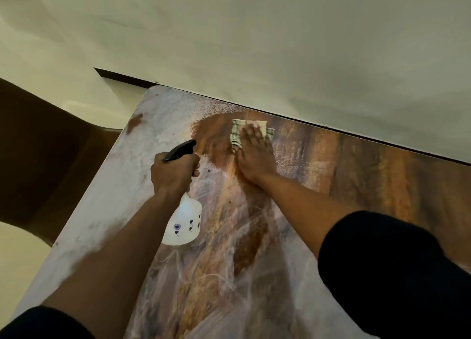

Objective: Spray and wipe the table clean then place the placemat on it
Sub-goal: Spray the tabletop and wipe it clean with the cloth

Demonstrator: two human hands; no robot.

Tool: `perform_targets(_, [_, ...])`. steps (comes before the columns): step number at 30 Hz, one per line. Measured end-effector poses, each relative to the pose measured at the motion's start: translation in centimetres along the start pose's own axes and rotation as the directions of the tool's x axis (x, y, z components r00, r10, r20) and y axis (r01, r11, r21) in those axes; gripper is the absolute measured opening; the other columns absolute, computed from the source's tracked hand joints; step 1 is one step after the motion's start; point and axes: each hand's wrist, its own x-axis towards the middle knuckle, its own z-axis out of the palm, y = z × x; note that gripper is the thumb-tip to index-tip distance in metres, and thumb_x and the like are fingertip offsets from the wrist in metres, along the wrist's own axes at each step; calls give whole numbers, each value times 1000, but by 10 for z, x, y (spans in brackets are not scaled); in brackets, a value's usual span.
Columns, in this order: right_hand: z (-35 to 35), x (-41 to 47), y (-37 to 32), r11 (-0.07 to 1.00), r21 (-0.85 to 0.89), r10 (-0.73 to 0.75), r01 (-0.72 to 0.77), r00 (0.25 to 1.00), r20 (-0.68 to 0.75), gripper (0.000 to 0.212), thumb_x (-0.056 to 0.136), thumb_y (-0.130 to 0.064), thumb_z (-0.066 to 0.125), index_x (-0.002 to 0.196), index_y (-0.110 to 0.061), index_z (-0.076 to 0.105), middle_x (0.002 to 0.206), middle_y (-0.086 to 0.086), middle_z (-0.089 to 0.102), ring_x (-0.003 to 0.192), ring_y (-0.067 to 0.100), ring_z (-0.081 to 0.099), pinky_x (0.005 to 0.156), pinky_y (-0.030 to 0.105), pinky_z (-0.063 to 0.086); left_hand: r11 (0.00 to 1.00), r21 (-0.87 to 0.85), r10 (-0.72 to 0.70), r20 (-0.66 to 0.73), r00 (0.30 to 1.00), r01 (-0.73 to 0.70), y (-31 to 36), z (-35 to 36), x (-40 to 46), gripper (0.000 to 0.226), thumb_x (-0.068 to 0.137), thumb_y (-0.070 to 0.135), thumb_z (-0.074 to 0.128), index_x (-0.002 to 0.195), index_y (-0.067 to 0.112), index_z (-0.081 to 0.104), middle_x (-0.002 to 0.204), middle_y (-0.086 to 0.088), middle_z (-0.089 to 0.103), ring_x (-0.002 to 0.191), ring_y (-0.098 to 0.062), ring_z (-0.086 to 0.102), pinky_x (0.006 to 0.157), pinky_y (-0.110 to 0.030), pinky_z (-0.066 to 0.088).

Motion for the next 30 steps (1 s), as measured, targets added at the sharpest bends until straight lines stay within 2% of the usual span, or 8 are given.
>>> perform_targets(4, [-24,-45,87,966,-5,256,-258,961,-105,63,109,-41,28,165,-17,10,173,4,2,159,20,-2,128,41,1,1000,7,11,78,997,-12,-4,20,-13,35,85,18,74,110,42,77,68,-5,74,54,-15,63,52,-28,45])
perform_targets(8, [-48,-88,159,870,-16,483,-492,860,-164,64,109,-37,30,165,-16,9,173,4,0,159,21,-4,128,45,7,1000,4,-15,143,990,14,-12,42,-28,37,85,18,74,119,34,79,70,-6,75,57,-17,66,54,-30,46])
perform_targets(14, [-41,-73,115,742,116,670,-660,736,-93,70,107,-35,38,165,-18,4,173,8,-1,159,29,-5,128,51,5,999,-3,-37,160,986,39,-22,59,-38,29,81,19,74,105,32,78,71,-9,76,60,-20,67,55,-31,46])
perform_targets(16, [-21,-76,78,827,84,562,-555,820,-109,69,108,-40,33,165,-19,2,173,8,-3,159,30,-7,127,49,-1,1000,8,-21,147,989,20,-23,59,-39,26,83,18,75,102,35,78,73,-9,78,62,-20,70,55,-31,47])
perform_targets(19, [10,-84,23,976,19,220,-219,974,-47,69,106,-48,20,165,-20,-1,172,6,-9,158,27,-13,127,48,-5,1000,9,15,127,992,-16,-22,55,-43,33,87,14,75,113,34,79,75,-12,77,63,-23,70,53,-32,46])
perform_targets(22, [22,-81,-2,991,-82,-97,105,991,96,69,108,-42,32,165,-17,4,173,5,-6,159,25,-10,128,50,1,999,32,22,86,996,-25,-20,53,-50,28,88,13,74,111,26,82,72,-14,76,63,-26,67,52,-33,46])
perform_targets(25, [16,-78,13,983,-73,-158,170,977,144,67,109,-42,31,166,-20,3,173,2,-9,158,20,-13,128,48,-1,998,45,47,63,997,-50,-19,54,-62,27,89,11,72,83,36,79,71,-13,75,66,-28,68,52,-31,46])
perform_targets(30, [-13,-103,94,1000,3,-14,14,999,52,65,111,-38,32,165,-23,-1,172,1,-12,157,20,-17,128,48,-3,1000,16,14,83,996,-15,-23,59,-82,42,86,12,74,126,24,77,72,-12,76,68,-29,69,46,-29,44])
